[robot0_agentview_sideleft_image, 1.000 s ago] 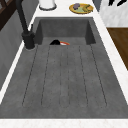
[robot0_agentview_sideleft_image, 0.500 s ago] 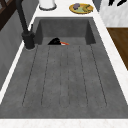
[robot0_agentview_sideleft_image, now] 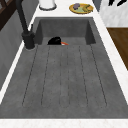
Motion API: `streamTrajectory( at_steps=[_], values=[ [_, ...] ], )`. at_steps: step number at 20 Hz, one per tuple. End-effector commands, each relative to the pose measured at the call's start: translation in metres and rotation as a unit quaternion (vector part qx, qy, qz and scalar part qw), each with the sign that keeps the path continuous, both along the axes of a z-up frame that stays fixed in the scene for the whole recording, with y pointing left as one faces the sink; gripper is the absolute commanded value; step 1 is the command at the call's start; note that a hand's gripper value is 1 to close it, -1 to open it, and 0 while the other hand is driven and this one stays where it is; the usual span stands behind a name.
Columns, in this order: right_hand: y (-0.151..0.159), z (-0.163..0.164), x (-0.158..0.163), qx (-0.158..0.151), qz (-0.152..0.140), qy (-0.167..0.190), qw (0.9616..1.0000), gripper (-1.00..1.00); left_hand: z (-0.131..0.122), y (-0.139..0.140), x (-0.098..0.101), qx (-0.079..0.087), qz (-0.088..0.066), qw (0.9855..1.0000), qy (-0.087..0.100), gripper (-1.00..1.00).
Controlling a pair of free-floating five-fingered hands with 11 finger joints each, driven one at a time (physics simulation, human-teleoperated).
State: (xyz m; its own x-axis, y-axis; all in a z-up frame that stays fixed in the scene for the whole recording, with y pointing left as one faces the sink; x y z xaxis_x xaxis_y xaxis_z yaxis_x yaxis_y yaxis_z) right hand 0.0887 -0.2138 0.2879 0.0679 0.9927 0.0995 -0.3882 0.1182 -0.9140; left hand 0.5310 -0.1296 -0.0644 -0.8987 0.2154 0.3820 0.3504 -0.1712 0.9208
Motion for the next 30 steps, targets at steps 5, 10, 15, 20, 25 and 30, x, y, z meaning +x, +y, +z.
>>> streamTrajectory(
  at_steps=[5,10,15,20,25,30],
  values=[
    [0.0,0.0,0.0,0.0,0.0,0.0,1.0,0.0,0.006,0.001,-0.005,-0.005,-0.013,0.9999,-0.01,1.0],
    [0.0,0.0,0.0,0.0,0.0,0.0,1.0,0.0,0.04,0.003,-0.01,0.002,-0.017,0.9998,-0.011,1.0],
    [0.0,0.0,0.0,0.0,0.0,0.0,1.0,0.0,0.079,0.006,-0.017,0.0,0.002,0.9999,-0.011,1.0],
    [0.0,0.0,0.0,0.0,0.0,0.0,1.0,0.0,0.117,0.005,-0.032,-0.005,0.012,0.9998,-0.018,1.0],
    [0.0,0.0,0.0,0.0,0.0,0.0,1.0,0.0,0.146,0.02,-0.047,-0.004,0.036,0.9993,-0.013,1.0],
    [0.0,0.0,0.0,0.0,0.0,0.0,1.0,0.0,0.167,0.033,-0.052,-0.002,0.045,0.999,-0.005,1.0]
  ],
)
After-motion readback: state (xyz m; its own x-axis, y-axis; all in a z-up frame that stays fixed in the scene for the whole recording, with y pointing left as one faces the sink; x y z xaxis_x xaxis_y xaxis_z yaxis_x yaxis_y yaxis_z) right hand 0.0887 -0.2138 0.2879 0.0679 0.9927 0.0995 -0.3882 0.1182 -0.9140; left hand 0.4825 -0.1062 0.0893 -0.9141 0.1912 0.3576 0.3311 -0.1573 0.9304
